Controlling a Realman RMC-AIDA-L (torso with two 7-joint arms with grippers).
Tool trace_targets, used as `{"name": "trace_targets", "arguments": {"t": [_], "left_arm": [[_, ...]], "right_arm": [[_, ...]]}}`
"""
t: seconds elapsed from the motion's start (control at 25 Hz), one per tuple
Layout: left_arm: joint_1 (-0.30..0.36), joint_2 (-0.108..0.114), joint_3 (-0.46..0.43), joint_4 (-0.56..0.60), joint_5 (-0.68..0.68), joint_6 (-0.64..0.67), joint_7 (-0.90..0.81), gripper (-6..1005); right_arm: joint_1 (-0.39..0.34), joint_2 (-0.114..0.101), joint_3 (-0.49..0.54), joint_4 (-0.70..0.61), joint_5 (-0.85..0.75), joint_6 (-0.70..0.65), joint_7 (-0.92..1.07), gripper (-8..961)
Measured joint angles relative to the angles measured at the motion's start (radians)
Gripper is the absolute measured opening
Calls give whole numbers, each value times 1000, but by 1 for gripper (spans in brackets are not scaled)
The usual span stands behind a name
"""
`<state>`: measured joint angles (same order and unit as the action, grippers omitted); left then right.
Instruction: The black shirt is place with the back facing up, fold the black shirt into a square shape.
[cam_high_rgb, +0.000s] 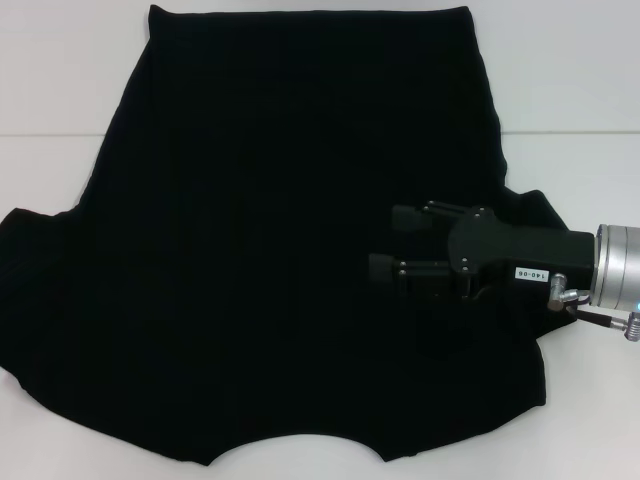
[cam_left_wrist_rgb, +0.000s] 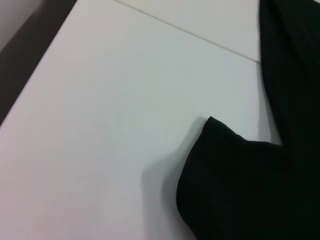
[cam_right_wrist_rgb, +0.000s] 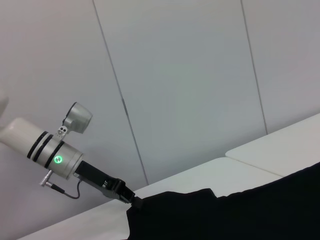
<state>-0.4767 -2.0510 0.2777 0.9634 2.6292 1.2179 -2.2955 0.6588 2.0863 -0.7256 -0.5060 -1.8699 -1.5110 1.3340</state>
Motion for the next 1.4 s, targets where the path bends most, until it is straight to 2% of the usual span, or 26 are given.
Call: {"name": "trace_targets", "arguments": {"t": [0.64,1.12,1.4], "left_arm": [[-21,-1,11,-9,-23,3,2,3],[-105,-3,14,-36,-55,3,47,2],[-117,2,29,-57,-60,8,58,2]], "right_arm": [[-3,0,0,0,0,-2,-1,916],[-2,0,0,1,0,-7,-6,916],[-10,0,0,2,0,-9,-6,916]]}}
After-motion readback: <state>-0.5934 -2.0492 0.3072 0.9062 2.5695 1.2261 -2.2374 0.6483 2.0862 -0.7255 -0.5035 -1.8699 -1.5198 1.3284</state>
